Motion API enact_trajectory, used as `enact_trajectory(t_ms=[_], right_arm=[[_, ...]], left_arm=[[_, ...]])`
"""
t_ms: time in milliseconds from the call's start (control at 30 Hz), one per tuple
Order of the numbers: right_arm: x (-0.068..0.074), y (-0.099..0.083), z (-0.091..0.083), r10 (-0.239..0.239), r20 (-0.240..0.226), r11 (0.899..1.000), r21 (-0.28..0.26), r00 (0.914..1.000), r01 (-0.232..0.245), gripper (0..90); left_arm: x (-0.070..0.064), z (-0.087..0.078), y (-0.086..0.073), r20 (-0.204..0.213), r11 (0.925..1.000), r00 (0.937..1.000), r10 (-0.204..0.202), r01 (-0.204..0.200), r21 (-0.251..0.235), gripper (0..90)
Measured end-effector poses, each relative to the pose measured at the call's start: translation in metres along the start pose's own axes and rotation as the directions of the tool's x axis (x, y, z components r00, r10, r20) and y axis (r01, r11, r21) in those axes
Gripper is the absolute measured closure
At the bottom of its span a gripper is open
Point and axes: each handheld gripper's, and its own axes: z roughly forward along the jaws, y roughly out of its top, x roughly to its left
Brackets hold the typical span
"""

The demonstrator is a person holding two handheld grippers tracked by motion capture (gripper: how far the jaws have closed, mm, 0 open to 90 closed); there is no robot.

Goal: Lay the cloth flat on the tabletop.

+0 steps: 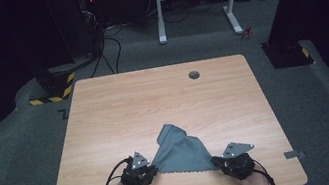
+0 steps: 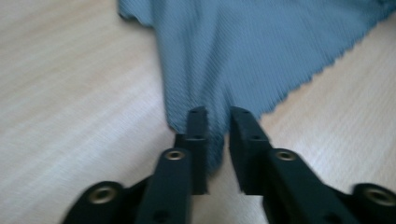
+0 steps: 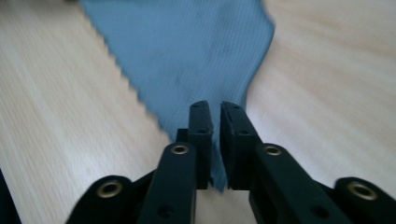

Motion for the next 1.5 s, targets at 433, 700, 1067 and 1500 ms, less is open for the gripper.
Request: enact_trajectory(t_ms=[433,700,1067,1500], right_arm=[[-0.044,0.054,0.05,0.19,0.04,0.982,-0.004,0.981,-0.19,71.8],[-0.048,0.065,0.078,0.189,0.017,0.98,0.062,0.9818,-0.19,77.5],[-0.041,0.066,0.07,0.148,-0.001,0.987,0.056,0.989,-0.147,90.0],[-0.001,0.039,0.044,0.022,-0.046,0.997,0.078,0.9987,-0.019,88.4]], left_arm=[[0.026,0.037,0.045,-0.044,0.9972,0.9965,-0.072,0.07,-0.027,65.0],[0.029,0.058,0.057,-0.038,0.996,0.9953,-0.089,0.089,-0.006,66.7],[0.023,0.05,0.058,-0.036,0.9993,0.9987,-0.037,0.037,0.011,89.8],[0.004,0.023,0.019,0.036,0.9989,0.9985,-0.041,0.04,0.024,89.3]])
